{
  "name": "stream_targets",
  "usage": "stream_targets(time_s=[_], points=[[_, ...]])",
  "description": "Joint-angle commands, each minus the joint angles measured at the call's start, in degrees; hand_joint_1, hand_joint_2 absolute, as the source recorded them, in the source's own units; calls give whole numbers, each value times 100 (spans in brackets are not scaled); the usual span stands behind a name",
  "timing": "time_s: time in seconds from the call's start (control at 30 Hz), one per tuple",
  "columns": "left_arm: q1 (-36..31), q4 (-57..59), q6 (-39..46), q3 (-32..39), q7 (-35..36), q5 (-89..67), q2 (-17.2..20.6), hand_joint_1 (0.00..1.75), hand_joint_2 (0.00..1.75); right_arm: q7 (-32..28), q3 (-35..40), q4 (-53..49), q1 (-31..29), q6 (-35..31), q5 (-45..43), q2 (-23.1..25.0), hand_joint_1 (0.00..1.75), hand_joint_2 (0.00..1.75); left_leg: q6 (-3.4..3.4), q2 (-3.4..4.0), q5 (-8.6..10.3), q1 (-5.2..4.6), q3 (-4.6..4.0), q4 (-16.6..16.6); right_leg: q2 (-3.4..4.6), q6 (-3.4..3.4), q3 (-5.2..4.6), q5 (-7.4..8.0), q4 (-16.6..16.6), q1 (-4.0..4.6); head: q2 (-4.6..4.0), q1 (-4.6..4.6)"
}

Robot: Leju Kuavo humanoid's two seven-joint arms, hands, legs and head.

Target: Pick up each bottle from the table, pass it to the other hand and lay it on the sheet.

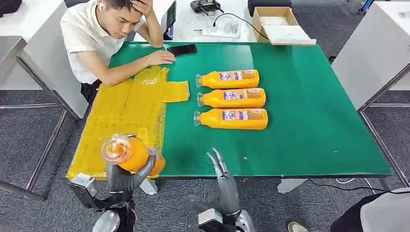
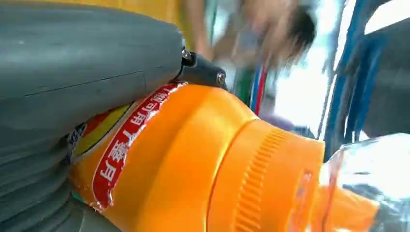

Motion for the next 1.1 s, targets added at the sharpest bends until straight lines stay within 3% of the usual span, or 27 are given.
stream_targets(time_s=[0.03,0.2,0.47,0.7,0.83,0.87,0.9,0.93,1.1], points=[[-97,-4,766,506,-52,-478,200,175,175,-179,-1649,-1138,479,-400,-189,93,0,0,-8,-3,-7,1,10,2,-11,-9,11,-11,5,2,0,2],[-380,677,1964,416,82,-2346,329,175,175,-179,-1741,-1063,449,-331,-355,239,0,0,-18,14,-19,9,36,-1,-1,-20,35,-18,1,12,-2,4],[-2358,4418,1700,251,1618,-4832,440,175,175,-179,-1295,-550,-79,-34,-337,378,0,0,-15,-10,9,2,32,-15,-18,-17,33,0,-8,5,-2,4],[-3125,6079,1394,15,2668,-5713,435,175,175,-179,-1154,-250,-210,-107,-264,448,0,0,-14,7,12,7,34,-12,-7,-25,31,12,-11,9,0,2],[-3219,6304,1233,18,2775,-5816,430,175,175,-179,-1103,-164,-195,-59,-300,490,0,0,-14,27,10,4,42,-14,16,-25,36,16,-9,6,0,2],[-3224,6325,1196,10,2802,-5859,419,168,175,-179,-1081,-133,-186,-67,-288,485,0,0,-11,21,11,1,31,-9,11,-20,26,17,-4,2,0,2],[-3231,6334,1054,1,2811,-5881,381,23,175,-179,-1056,-77,-175,-57,-286,472,0,0,-17,30,9,7,45,-15,16,-27,38,17,-12,8,-2,4],[-3224,6324,974,7,2805,-5866,356,0,175,-179,-1054,-61,-171,-73,-282,466,0,0,-15,27,10,5,40,-12,14,-25,32,16,-8,6,0,4],[-3035,5901,79,157,2264,-5353,252,0,175,-179,-1031,-49,-153,-113,-318,402,0,0,-21,41,3,7,45,-10,23,-27,29,15,-2,10,0,2]])
